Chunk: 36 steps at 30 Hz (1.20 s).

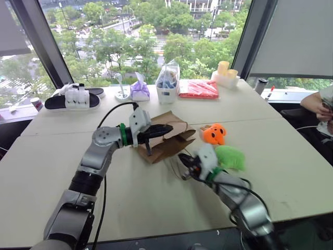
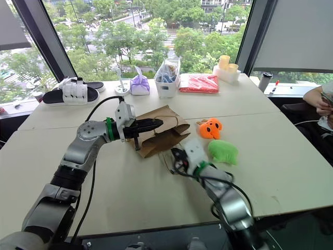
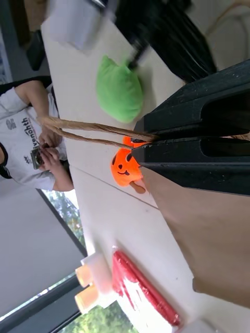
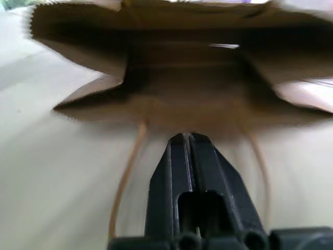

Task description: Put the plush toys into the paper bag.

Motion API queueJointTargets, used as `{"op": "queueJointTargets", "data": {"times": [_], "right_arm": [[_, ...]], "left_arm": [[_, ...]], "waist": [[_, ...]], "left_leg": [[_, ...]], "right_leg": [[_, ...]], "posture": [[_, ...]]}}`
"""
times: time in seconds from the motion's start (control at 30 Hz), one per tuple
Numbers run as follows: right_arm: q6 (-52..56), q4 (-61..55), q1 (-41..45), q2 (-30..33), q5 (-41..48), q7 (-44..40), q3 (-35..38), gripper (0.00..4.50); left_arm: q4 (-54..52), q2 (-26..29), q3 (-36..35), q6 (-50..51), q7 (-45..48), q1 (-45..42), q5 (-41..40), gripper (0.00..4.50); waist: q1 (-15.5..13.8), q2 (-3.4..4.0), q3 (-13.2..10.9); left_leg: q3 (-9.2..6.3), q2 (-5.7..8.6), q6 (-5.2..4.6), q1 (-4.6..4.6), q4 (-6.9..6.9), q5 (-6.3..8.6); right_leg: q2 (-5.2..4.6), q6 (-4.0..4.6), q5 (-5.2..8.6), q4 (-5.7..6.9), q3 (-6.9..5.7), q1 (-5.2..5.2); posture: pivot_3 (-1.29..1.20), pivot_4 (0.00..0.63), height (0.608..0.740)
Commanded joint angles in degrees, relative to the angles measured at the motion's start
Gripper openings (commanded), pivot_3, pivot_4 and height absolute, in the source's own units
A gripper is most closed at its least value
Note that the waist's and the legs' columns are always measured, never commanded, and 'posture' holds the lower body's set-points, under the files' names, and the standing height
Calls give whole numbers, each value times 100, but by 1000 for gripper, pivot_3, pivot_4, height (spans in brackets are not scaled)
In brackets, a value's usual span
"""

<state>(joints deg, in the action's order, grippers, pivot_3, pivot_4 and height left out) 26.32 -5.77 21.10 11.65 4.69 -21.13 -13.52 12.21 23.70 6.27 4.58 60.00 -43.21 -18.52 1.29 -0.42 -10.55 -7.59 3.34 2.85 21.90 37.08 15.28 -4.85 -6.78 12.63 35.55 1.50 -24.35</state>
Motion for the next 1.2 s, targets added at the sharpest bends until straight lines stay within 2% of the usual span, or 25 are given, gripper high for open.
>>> {"op": "queueJointTargets", "data": {"times": [0.03,0.1,0.23,0.33,0.47,0.63,0.7,0.83,1.0,1.03,1.07,1.2], "right_arm": [[-654,1156,608,-386,-289,233,-103,0],[-872,1682,861,-554,-334,290,-63,0],[-1123,2737,1349,-783,-555,405,-114,0],[-1260,2816,1341,-758,-603,288,-127,0],[-1281,2719,1215,-686,-669,174,-129,0],[-1192,2387,988,-616,-681,115,-98,0],[-1076,2089,880,-595,-640,108,-42,0],[-107,245,423,-348,-324,81,381,0],[1402,-1780,-148,325,102,-98,1050,0],[1722,-2147,-278,498,207,-123,1290,565],[2034,-2502,-407,657,353,-173,1546,825],[2835,-3383,-838,1263,615,-253,2216,2879]], "left_arm": [[-467,113,-263,388,-12,-128,-303,70],[-607,133,-320,592,-61,-133,-401,70],[-787,-11,-838,1180,-741,-466,-825,70],[-618,-147,-1224,1372,-1267,-855,-1009,70],[-398,-123,-1570,1500,-1499,-1297,-1213,70],[-767,-136,-1369,1595,-1370,-885,-1201,70],[-1004,-162,-1245,1651,-1317,-602,-1190,70],[-1451,-271,-926,1611,-1291,157,-1077,70],[-1549,-277,-893,1633,-1322,269,-1133,70],[-1556,-269,-891,1645,-1313,272,-1147,0],[-1570,-255,-886,1656,-1294,279,-1156,0],[-1616,-198,-910,1721,-1271,283,-1211,0]], "waist": [[-11,0,0],[-36,0,0],[-21,0,0],[-19,-1,-1],[18,-1,0],[109,-1,0],[123,-1,0],[101,0,0],[52,-1,-1],[36,-1,-1],[1,-1,-1],[-41,-1,-1]], "left_leg": [[-1,0,0,-1,-1,0],[-8,-1,1,1,-5,0],[-7,1,5,16,-2,-2],[-14,1,8,17,-2,-4],[-12,1,9,13,-4,-4],[-12,0,9,8,-4,-4],[-11,1,9,6,-4,-4],[-13,0,10,8,-3,-4],[-15,1,16,20,6,-8],[-15,1,16,16,6,-8],[-13,0,16,14,5,-8],[-10,0,15,16,5,-8]], "right_leg": [[1,0,0,3,0,-1],[3,1,-1,6,0,-2],[2,2,-1,3,4,-15],[4,2,-2,8,0,-19],[6,2,-2,14,1,-20],[6,3,-1,29,2,-19],[6,3,-1,33,3,-19],[5,3,-1,39,5,-24],[6,4,-1,43,5,-31],[6,4,-1,42,4,-27],[6,4,0,41,4,-24],[5,4,0,38,5,-23]], "posture": [[0,150,740],[0,150,740],[0,150,740],[0,150,740],[0,150,740],[0,150,740],[0,150,740],[0,150,740],[0,150,740],[0,150,740],[0,150,740],[0,150,740]]}}
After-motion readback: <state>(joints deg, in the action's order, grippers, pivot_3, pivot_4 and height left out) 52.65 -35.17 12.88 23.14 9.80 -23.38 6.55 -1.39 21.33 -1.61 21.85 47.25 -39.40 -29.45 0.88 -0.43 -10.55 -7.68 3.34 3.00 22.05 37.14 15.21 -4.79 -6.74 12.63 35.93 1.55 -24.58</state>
